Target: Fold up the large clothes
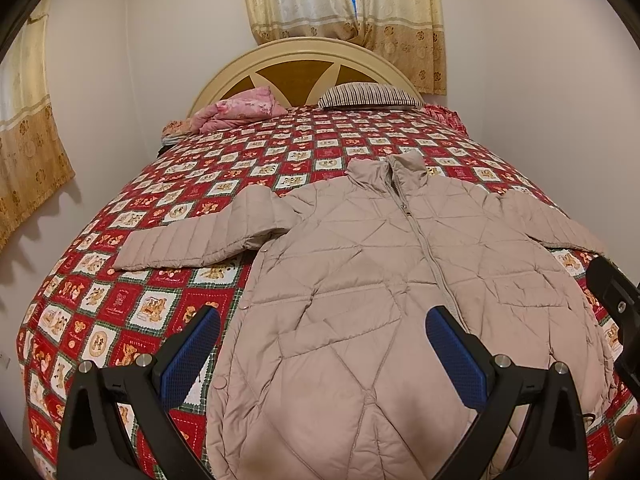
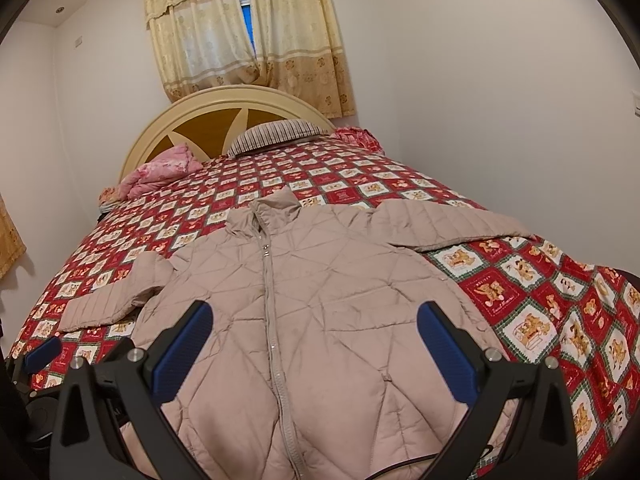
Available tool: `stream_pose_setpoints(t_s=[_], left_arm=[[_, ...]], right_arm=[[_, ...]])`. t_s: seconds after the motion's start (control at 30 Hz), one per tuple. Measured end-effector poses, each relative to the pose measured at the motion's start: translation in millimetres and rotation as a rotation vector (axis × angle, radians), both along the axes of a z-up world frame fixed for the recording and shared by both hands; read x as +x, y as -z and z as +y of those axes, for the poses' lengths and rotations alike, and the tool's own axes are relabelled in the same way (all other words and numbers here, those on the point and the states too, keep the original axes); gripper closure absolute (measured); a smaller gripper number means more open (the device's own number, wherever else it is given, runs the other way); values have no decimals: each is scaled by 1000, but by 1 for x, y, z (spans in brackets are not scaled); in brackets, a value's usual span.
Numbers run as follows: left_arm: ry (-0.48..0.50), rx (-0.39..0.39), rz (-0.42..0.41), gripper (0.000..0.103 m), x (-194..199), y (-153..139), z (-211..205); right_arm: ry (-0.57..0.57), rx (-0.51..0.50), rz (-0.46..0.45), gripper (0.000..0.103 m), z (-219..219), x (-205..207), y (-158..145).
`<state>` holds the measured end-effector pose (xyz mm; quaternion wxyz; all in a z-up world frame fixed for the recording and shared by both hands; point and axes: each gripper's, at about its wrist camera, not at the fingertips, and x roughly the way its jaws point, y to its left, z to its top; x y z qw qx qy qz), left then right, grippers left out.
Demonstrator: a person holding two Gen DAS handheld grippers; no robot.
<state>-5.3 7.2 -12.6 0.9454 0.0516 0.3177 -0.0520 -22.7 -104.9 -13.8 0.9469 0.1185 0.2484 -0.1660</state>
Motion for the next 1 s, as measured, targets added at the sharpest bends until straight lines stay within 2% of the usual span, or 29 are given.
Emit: stream_pose_setpoints(t_s=[0.53, 0.7, 0.9, 1.0], left_arm=[[-1, 1, 5, 1, 1, 4, 2], [4, 16, 5, 1, 9, 8, -2], [42, 11, 29, 1, 37, 21, -10], [92, -21, 55, 1, 60, 25, -6]], right_arm=[[-1, 1, 4, 0, 4, 0, 1], [-1, 11, 13, 0, 9, -1, 13], [0, 33, 57, 0, -13, 15, 22], [22, 46, 96, 0, -35, 30, 28]])
